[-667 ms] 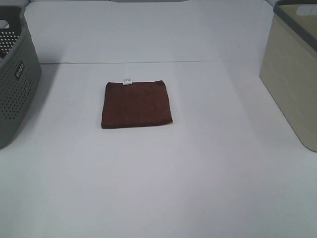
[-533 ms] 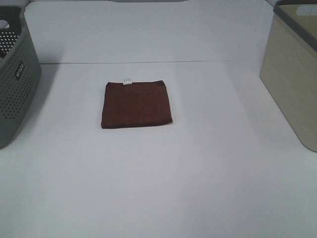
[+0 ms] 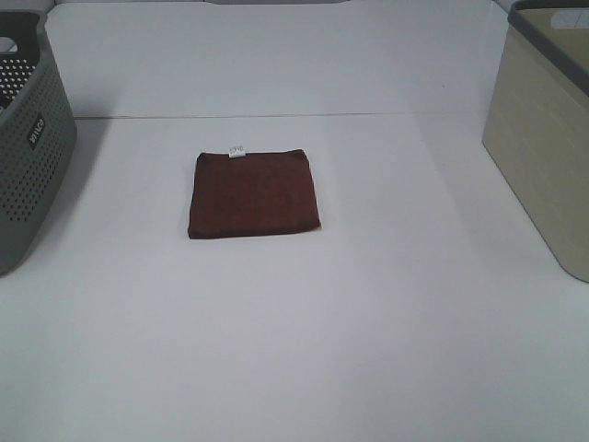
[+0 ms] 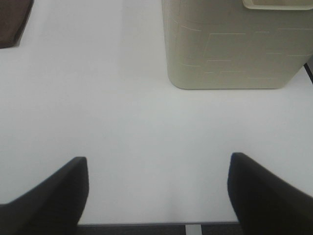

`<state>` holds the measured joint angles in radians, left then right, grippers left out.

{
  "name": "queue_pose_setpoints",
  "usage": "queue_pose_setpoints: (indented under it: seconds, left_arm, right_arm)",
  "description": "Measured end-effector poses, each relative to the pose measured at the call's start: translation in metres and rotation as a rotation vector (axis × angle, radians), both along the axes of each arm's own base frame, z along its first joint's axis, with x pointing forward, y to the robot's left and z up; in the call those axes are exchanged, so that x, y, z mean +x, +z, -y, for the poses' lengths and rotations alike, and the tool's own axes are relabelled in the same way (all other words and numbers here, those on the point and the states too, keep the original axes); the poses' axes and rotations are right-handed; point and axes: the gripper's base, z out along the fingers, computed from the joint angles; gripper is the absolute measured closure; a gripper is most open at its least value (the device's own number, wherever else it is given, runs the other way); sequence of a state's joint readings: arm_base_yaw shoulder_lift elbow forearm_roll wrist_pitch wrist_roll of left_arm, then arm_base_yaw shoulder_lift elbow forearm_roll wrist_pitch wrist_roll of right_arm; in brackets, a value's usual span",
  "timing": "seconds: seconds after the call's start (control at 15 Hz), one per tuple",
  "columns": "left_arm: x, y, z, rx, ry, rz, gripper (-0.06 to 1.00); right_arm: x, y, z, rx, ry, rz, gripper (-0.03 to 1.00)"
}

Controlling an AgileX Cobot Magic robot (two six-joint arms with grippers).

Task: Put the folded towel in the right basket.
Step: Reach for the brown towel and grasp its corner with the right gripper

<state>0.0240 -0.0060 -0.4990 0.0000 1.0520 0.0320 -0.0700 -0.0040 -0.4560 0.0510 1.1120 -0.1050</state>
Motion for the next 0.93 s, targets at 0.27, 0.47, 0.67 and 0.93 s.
queue_pose_setpoints:
  seconds: [0.27, 0.47, 0.67, 0.93]
  left_arm:
    - [0.0, 0.0, 0.0, 0.0, 0.0, 0.0, 0.06]
    - [0.0, 0.0, 0.0, 0.0, 0.0, 0.0, 0.06]
    - [0.0, 0.0, 0.0, 0.0, 0.0, 0.0, 0.06]
    - [0.0, 0.0, 0.0, 0.0, 0.0, 0.0, 0.06]
  right_arm:
    - [0.0, 0.0, 0.0, 0.0, 0.0, 0.0, 0.2]
    - [0.0, 0.0, 0.0, 0.0, 0.0, 0.0, 0.2]
    - [0.0, 0.0, 0.0, 0.0, 0.0, 0.0, 0.2]
    - [0.0, 0.0, 0.0, 0.0, 0.0, 0.0, 0.2]
